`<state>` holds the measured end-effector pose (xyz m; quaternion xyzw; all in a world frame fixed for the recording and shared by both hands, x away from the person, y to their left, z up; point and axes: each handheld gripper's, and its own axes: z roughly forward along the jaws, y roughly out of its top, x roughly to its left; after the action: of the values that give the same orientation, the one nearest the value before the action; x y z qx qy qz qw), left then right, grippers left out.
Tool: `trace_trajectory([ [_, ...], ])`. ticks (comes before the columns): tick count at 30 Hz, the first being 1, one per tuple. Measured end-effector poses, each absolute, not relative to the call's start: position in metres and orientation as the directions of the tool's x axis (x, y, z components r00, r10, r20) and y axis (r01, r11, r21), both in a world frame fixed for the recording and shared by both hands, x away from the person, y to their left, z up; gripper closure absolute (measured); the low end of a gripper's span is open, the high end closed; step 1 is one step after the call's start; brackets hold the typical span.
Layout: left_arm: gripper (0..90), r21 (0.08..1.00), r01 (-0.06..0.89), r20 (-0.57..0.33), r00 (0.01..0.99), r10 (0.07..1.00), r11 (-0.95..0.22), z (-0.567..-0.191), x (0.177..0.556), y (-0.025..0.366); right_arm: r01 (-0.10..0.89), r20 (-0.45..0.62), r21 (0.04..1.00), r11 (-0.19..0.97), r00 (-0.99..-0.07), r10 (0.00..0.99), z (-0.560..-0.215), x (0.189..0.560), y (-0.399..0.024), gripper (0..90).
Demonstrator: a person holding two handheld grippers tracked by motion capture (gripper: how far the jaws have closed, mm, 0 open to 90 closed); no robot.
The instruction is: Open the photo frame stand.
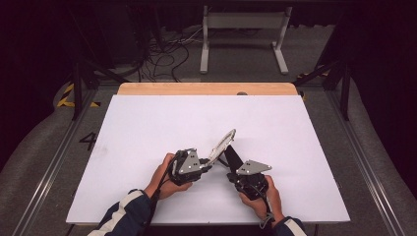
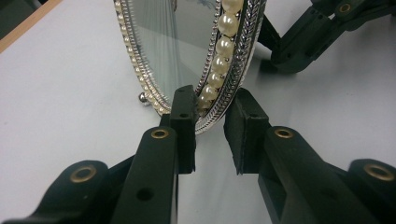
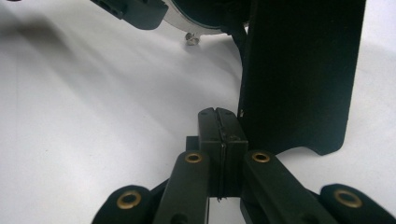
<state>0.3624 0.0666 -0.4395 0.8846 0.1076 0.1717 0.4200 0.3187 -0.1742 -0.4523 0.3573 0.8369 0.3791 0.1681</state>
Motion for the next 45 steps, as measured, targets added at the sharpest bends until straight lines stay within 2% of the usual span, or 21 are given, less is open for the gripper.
trace_trajectory([
  [36,72.3,0.823,0.074,0.139,0.935,0.326,-0.563,-0.44,0.366,0.07,0.475,-0.037,0.767,0.431,-0.638,0.769,-0.453,0.338,-0.196,90.0],
  [39,68.6,0.818,0.086,0.143,0.927,0.346,-0.568,-0.439,0.364,0.074,0.475,-0.041,0.769,0.428,-0.631,0.775,-0.452,0.34,-0.198,90.0],
  [42,58.9,0.807,0.115,0.151,0.908,0.391,-0.579,-0.437,0.362,0.08,0.476,-0.042,0.771,0.424,-0.626,0.779,-0.452,0.342,-0.2,90.0],
  [45,55.6,0.814,0.126,0.149,0.898,0.414,-0.567,-0.434,0.358,0.093,0.474,-0.044,0.773,0.422,-0.623,0.781,-0.452,0.344,-0.202,90.0],
])
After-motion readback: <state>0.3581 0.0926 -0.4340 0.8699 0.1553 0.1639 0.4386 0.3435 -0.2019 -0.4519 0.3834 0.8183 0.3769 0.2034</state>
